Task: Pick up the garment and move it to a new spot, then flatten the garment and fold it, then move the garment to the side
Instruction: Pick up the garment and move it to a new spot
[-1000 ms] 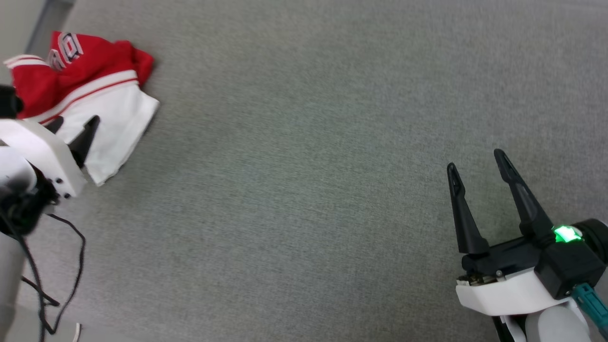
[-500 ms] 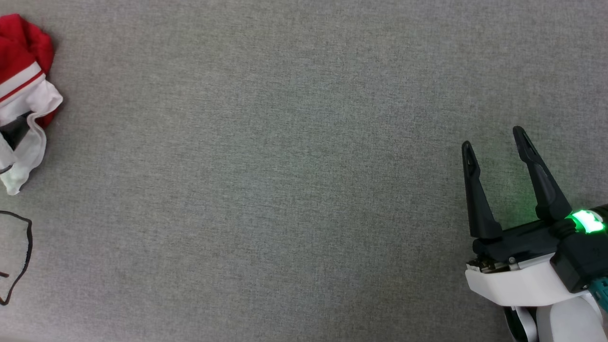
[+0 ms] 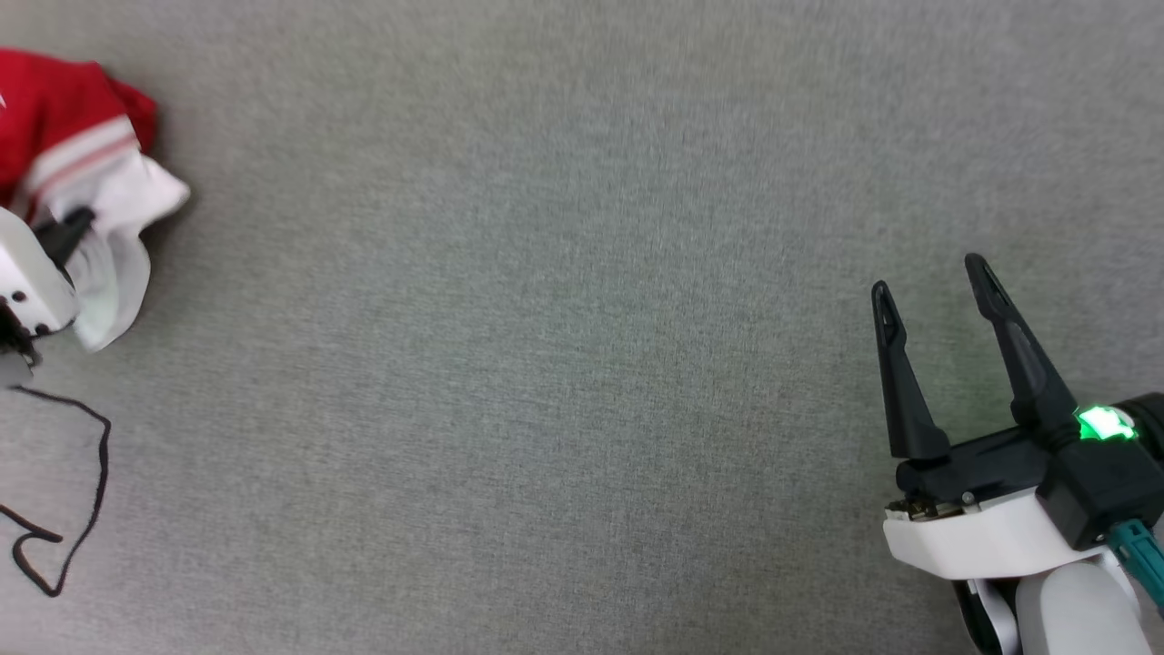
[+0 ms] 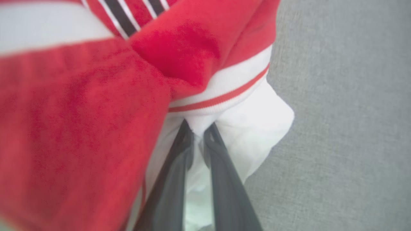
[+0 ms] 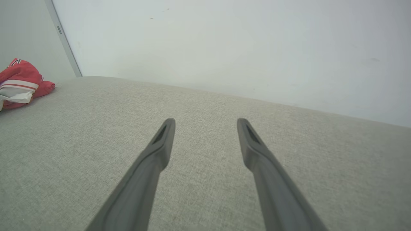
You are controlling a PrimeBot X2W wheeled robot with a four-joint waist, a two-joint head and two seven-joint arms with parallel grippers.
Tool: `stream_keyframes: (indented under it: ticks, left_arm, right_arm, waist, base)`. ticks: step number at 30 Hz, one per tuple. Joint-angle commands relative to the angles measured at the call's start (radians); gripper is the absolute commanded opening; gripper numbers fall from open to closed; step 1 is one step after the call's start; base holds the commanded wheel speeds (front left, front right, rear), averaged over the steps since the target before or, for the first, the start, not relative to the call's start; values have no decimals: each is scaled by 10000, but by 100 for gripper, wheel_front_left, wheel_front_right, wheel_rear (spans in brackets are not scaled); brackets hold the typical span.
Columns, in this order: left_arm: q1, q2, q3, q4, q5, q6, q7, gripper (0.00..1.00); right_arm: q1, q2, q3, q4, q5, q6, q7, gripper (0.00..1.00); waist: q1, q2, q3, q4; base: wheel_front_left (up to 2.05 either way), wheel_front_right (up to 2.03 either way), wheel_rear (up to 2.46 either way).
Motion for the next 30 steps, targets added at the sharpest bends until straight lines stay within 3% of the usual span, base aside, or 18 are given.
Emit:
stream_keyframes:
  ticks: [1,7,13,23,30]
  left_arm:
    - [-48,110,-19,-174,-30,2,-419,0]
    - [-278,331,-437,-906,395,2,-1653,0]
    - [-502,92,-786,-1919,863,181,-1884,0]
    - [-521,-992,-1470,-4377,1381,1294,-1669,0]
    - [-348,-1934,-2398,-4634,2147,1654,-1938,0]
  right_arm:
    - [95,18,-13,125,85,-10,-21,100]
    - [449,33,-126,546,407,-10,-21,100]
    - [795,37,-247,855,841,-10,-21,100]
    - [1112,39,-515,998,1327,-10,-21,100]
    - [1028,36,-663,998,1443,-10,-21,100]
  waist:
    - [-1,0,-662,-3]
    - [-1,0,-2002,-163]
    - [-1,0,-3133,-596]
    - [-1,0,-4011,-1737]
    - [-1,0,-4001,-2497]
  base:
    - [0,0,0]
    - [0,0,0]
    - [0,0,0]
    - [0,0,0]
    - [0,0,0]
